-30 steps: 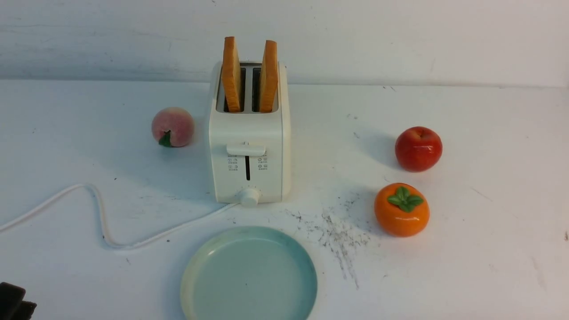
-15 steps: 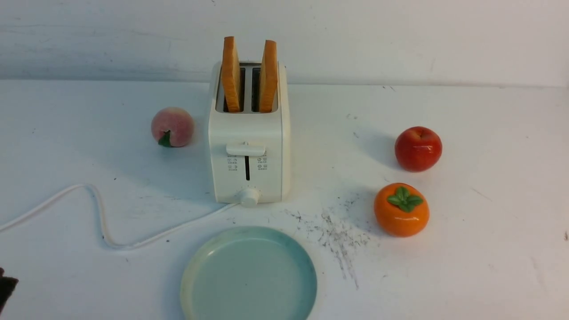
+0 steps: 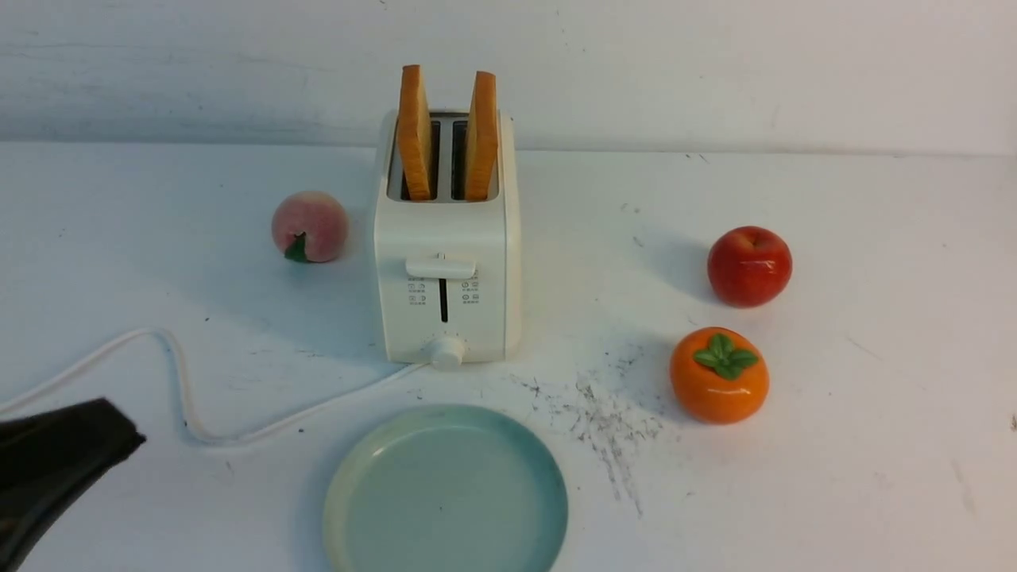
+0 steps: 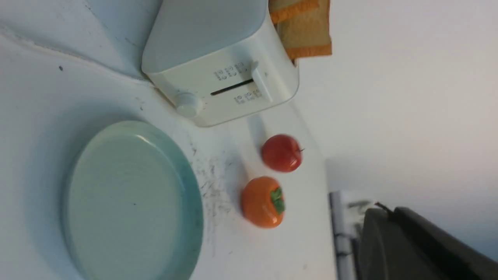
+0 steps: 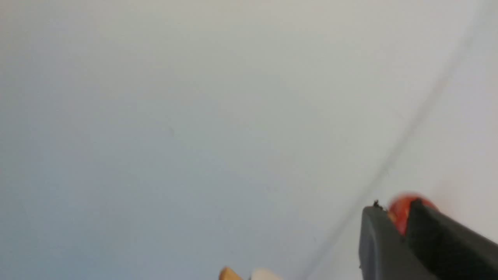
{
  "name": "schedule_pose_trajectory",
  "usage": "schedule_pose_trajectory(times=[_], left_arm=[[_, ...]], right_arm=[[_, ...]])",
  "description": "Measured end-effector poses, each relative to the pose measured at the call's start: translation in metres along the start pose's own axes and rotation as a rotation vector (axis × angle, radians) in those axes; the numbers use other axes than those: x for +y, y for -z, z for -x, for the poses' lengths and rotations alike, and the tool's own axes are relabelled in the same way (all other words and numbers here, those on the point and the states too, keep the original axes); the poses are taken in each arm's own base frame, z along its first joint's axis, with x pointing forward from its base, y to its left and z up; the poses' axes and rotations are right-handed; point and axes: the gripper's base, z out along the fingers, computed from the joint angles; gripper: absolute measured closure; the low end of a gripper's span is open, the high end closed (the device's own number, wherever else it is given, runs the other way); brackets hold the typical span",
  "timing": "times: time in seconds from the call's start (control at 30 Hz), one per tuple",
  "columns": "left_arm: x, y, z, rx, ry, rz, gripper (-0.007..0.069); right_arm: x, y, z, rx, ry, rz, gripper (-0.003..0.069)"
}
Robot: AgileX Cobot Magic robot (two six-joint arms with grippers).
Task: Take toasted bread from bread machine on white table place on plate.
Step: 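Reach for a toast slice standing in the toaster with the left gripper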
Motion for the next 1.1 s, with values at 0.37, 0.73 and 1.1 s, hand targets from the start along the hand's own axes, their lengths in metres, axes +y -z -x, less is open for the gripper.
schedule_pose_trajectory(times=[0.37, 0.73, 1.1], left_arm=[[-0.053, -0.092, 0.042, 0.380, -0.237, 0.221, 0.0638], [-0.083, -0.176, 0.083, 0.474, -0.291, 0.236, 0.0585], [-0.097, -0.264, 0.119, 0.516, -0.321, 0.212, 0.0306]], right_arm=[[0.045, -0.050, 0.004, 0.692, 0.562, -0.176, 0.0663], [0.018, -0.086, -0.039, 1.340, 0.477, -0.322, 0.0657], [0.040, -0.115, -0.082, 1.608, 0.469, -0.055, 0.0653]])
